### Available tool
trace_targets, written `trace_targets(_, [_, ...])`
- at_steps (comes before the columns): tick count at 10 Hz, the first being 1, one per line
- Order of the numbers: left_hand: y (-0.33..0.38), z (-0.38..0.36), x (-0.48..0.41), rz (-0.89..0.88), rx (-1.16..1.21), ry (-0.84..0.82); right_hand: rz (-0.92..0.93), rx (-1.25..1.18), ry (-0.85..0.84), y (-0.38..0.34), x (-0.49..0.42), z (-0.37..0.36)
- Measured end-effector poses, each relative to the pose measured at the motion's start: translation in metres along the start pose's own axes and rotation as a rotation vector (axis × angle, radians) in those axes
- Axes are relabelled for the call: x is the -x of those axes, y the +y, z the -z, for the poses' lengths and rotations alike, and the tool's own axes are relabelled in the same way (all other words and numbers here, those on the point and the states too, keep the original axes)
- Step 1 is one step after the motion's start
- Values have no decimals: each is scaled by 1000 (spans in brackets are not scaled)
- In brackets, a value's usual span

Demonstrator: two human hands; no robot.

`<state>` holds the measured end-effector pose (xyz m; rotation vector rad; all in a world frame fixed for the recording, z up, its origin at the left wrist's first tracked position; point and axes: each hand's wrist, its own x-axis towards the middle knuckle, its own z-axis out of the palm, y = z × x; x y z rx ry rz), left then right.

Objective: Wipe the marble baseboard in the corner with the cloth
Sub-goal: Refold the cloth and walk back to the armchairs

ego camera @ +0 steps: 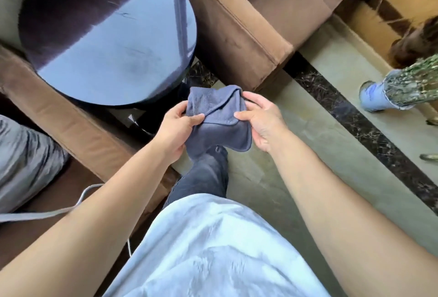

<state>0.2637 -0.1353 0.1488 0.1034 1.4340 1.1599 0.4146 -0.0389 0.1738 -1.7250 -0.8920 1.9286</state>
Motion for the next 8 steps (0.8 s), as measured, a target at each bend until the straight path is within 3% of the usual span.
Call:
trace_targets(2, [70,-8,-96,-54,73,150,27,234,-194,-91,-113,-45])
trace_targets(4, [103,30,-165,-118,213,410,72,452,-337,-120,-208,-131])
trace_targets(6, [82,91,-249,-55,337,734,114,702,-503,-92,-319,-215])
trace_targets(8, [57,89,-295,243,176,688,139,1292,-672,-70,-365,-218])
